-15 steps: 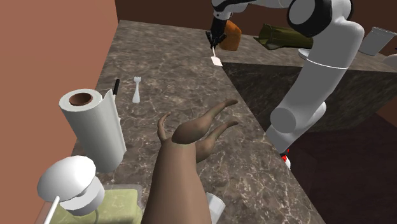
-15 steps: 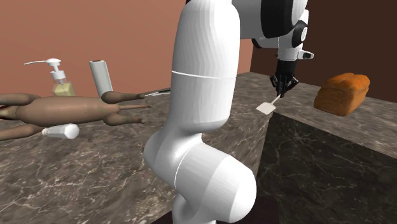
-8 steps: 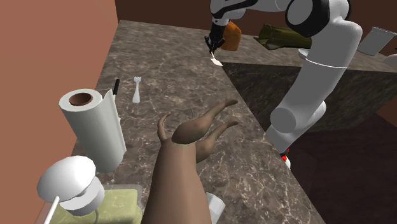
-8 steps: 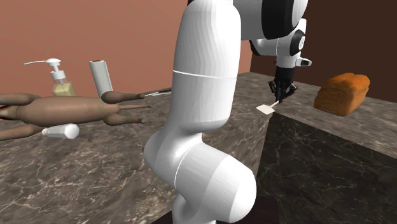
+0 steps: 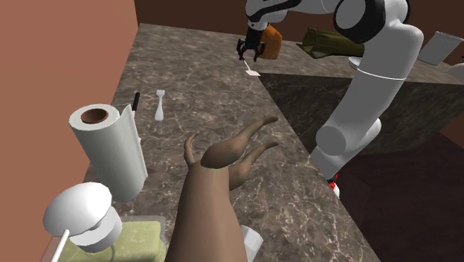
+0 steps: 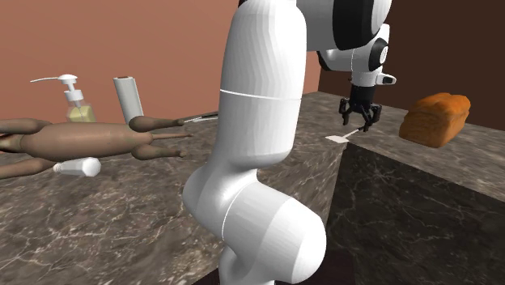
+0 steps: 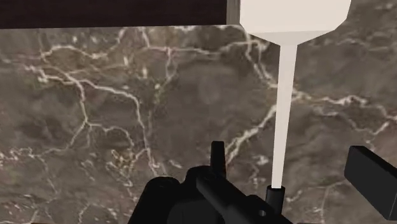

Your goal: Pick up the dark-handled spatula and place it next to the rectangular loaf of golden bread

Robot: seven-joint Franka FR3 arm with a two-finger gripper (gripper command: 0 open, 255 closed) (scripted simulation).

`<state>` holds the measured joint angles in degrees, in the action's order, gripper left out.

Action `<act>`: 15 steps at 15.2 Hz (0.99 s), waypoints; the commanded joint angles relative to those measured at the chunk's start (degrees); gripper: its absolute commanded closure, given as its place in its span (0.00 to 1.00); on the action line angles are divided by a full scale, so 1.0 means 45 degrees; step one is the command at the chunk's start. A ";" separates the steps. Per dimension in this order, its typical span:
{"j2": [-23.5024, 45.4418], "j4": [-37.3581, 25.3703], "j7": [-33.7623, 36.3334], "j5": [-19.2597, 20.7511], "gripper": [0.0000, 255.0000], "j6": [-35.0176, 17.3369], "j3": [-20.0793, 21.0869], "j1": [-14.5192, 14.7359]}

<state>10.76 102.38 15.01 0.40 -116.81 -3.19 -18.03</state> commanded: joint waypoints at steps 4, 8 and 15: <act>-0.0127 -0.0260 0.0005 0.0007 0.00 0.0387 0.0001 0.0005; -0.0401 -0.1093 0.0013 0.0021 0.00 0.1492 0.0004 0.0017; -0.0401 -0.1093 0.0013 0.0021 0.00 0.1492 0.0004 0.0017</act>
